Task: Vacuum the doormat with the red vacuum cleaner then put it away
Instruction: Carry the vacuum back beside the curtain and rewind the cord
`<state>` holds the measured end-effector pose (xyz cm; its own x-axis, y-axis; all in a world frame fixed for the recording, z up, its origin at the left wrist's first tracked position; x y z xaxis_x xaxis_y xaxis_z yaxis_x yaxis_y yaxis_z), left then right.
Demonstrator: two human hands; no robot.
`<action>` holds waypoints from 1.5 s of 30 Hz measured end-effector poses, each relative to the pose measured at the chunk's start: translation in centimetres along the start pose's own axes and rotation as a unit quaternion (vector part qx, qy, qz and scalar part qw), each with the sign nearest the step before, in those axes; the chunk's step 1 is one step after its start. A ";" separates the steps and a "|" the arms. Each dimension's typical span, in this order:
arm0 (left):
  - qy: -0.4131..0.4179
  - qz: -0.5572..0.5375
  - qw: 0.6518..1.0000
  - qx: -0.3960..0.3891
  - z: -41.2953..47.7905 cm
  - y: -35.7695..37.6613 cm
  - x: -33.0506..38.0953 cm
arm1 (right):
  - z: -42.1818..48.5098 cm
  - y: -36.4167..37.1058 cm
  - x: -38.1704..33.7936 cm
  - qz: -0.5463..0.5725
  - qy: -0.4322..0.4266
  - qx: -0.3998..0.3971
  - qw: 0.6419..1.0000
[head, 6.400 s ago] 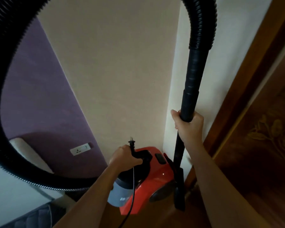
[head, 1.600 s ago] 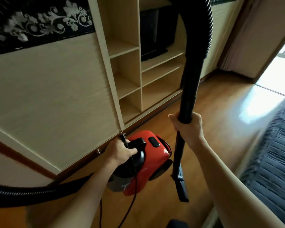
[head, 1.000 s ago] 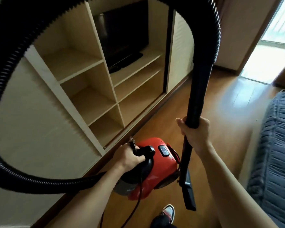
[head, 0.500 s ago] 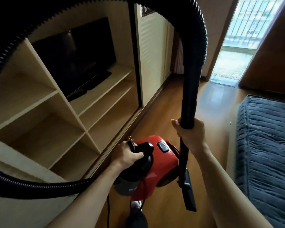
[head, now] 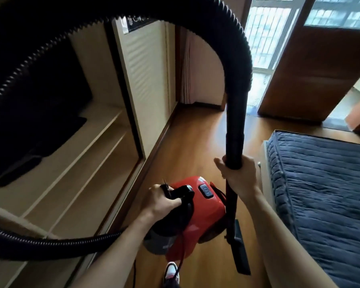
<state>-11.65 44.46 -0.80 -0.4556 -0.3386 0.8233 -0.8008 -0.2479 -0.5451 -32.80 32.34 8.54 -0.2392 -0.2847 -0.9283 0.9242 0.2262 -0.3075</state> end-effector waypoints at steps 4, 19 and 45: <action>0.017 0.005 1.000 -0.008 8.2 -0.8 1.1 | 7.2 0.6 0.6 -0.009 0.007 0.018 1.000; 0.033 0.032 0.997 -0.063 33.0 0.9 7.5 | 29.5 -1.2 6.2 -0.018 -0.006 0.075 0.997; 0.040 0.016 0.995 -0.087 73.3 13.3 26.7 | 74.3 -13.0 20.0 0.018 0.024 0.062 0.998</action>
<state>-5.94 -34.38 2.31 -0.5054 -0.2683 0.8201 -0.8380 -0.0743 -0.5406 -27.52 -45.54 9.51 -0.2159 -0.2327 -0.9483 0.9615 0.1183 -0.2480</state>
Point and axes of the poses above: each hand's wrist, its own z-axis towards the middle knuckle, its own y-axis out of the palm, x = y × z, the point moved 5 cm from there along z, towards the middle knuckle, and after that the axes turned 5 degrees about -x, right-handed, at the moved point
